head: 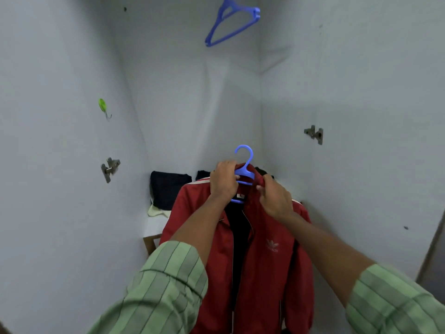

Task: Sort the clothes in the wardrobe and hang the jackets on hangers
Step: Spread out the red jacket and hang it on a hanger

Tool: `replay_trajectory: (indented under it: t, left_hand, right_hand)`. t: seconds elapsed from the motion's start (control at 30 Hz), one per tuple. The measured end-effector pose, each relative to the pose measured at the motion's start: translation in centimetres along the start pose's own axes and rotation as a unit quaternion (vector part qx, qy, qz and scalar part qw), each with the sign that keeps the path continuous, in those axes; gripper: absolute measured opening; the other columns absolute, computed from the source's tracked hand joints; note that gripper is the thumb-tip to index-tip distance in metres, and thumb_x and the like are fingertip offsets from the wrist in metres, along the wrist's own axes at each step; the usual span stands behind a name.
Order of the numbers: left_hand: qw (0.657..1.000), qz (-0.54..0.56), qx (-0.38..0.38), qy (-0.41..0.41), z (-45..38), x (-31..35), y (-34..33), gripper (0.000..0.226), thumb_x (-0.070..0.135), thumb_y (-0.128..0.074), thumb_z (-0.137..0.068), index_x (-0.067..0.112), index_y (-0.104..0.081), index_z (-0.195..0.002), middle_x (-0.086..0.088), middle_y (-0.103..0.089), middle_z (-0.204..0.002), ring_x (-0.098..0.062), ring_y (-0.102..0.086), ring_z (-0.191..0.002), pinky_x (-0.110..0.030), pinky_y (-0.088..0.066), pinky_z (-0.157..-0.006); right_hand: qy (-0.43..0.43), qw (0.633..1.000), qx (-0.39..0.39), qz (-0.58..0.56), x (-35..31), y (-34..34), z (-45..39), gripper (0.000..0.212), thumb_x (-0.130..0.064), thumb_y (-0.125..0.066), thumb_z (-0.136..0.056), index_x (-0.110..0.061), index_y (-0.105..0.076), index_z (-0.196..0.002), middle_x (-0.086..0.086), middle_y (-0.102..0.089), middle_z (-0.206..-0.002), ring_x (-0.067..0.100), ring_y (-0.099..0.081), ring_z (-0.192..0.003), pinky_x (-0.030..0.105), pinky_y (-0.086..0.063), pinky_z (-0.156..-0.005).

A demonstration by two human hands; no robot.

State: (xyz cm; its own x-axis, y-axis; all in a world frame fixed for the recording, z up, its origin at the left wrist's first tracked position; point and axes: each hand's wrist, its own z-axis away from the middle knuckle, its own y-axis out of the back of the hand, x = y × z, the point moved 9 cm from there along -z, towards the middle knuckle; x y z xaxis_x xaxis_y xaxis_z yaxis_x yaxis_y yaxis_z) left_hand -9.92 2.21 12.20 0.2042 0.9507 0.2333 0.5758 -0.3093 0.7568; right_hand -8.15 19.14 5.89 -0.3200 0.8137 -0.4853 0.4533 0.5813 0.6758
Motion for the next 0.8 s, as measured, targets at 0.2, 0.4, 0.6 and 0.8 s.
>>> replay_trajectory:
  t: [0.2, 0.4, 0.6, 0.8]
  left_hand:
    - [0.996, 0.075, -0.011, 0.054, -7.1, -2.0, 0.1, 0.037, 0.02, -0.071, -0.089, 0.017, -0.053, -0.122, -0.005, -0.049, -0.129, -0.027, -0.057, -0.114, -0.041, -0.05, -0.089]
    - [0.98, -0.04, -0.194, 0.012, -13.7, -2.9, -5.1, 0.038, 0.037, -0.065, -0.091, 0.023, -0.054, -0.124, -0.007, -0.062, -0.13, -0.03, -0.061, -0.114, -0.039, -0.051, -0.092]
    - [0.984, -0.059, -0.164, -0.045, -20.7, 1.5, -7.9, 0.041, 0.034, -0.057, -0.098, 0.021, -0.048, -0.135, -0.005, -0.055, -0.135, -0.029, -0.06, -0.116, -0.043, -0.051, -0.091]
    - [0.987, -0.009, -0.133, -0.087, -29.0, 5.3, -9.5, 0.048, 0.02, -0.053, -0.094, 0.016, -0.04, -0.141, -0.014, -0.057, -0.131, -0.037, -0.061, -0.114, -0.043, -0.047, -0.088]
  right_hand:
    - [-0.044, 0.997, 0.045, 0.035, -0.1, 1.2, -8.2, 0.017, -0.032, -0.05, -0.099, -0.016, -0.044, -0.099, 0.01, -0.068, -0.097, 0.038, -0.066, -0.093, 0.042, -0.045, -0.073]
    - [-0.121, 0.991, 0.02, 0.045, 3.2, 2.3, -16.9, 0.024, -0.033, -0.052, -0.098, -0.011, -0.052, -0.107, 0.012, -0.069, -0.107, 0.035, -0.066, -0.1, 0.04, -0.045, -0.079]
    - [-0.091, 0.991, 0.018, 0.098, 4.8, 3.5, -25.0, 0.021, -0.032, -0.053, -0.099, -0.012, -0.049, -0.1, 0.011, -0.067, -0.106, 0.032, -0.066, -0.093, 0.034, -0.042, -0.071]
    - [-0.088, 0.985, 0.05, 0.139, 5.2, 6.3, -32.8, 0.031, -0.031, -0.06, -0.096, -0.006, -0.058, -0.114, 0.013, -0.068, -0.115, 0.033, -0.067, -0.104, 0.035, -0.048, -0.082]
